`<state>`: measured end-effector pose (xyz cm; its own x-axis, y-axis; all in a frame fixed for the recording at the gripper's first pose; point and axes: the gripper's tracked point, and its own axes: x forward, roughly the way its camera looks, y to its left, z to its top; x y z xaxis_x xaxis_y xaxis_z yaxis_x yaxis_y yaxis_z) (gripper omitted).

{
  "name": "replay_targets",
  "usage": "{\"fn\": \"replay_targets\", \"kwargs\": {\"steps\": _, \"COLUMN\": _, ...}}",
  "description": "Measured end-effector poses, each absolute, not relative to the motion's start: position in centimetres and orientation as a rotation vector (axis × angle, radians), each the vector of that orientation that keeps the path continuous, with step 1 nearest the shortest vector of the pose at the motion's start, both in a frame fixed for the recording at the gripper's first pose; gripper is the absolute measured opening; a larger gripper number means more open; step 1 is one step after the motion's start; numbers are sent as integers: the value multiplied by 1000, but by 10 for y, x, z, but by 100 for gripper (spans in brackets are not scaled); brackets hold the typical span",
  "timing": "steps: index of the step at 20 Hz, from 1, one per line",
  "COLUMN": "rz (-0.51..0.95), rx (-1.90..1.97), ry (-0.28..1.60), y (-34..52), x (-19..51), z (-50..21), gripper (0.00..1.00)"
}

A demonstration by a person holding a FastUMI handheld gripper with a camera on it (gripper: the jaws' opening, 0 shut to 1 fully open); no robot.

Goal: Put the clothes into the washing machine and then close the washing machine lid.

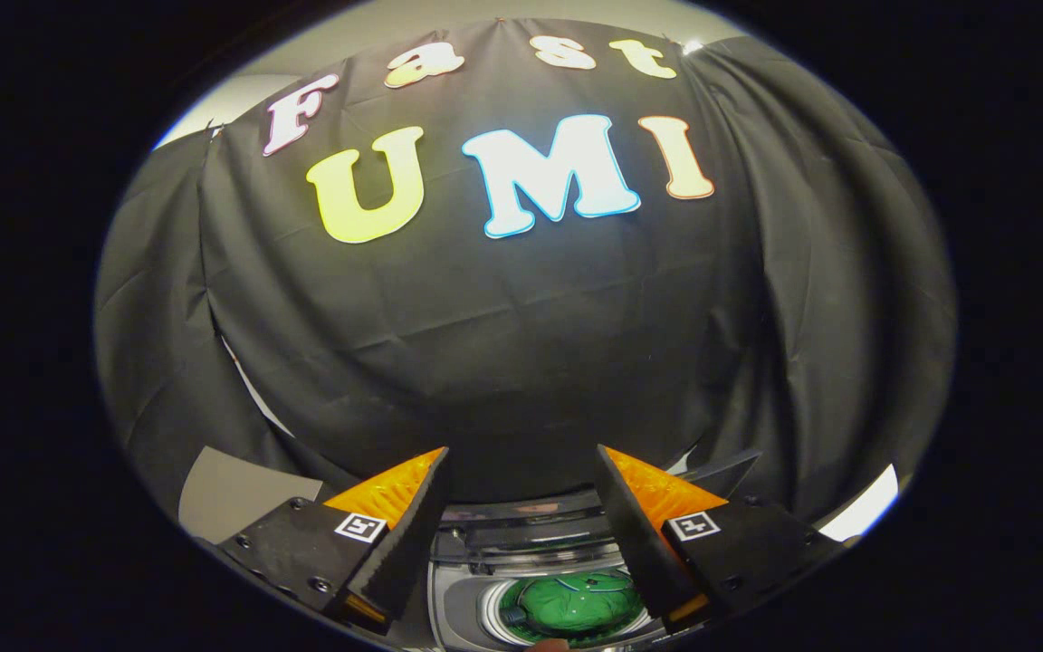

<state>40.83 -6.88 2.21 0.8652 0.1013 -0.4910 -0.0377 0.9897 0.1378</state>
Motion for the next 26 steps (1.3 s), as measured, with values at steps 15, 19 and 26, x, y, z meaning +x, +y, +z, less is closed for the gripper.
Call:
{"fn": "replay_targets", "kwargs": {"steps": 15, "rz": 57, "rx": 6, "ry": 576, "y": -67, "x": 447, "z": -28, "gripper": 97}}
{"fn": "replay_targets", "kwargs": {"steps": 19, "rz": 57, "rx": -24, "ry": 590, "y": -69, "x": 446, "z": -37, "gripper": 97}}
{"fn": "replay_targets", "kwargs": {"steps": 26, "rz": 24, "rx": -9, "ry": 628, "y": -77, "x": 450, "z": -48, "gripper": 97}}
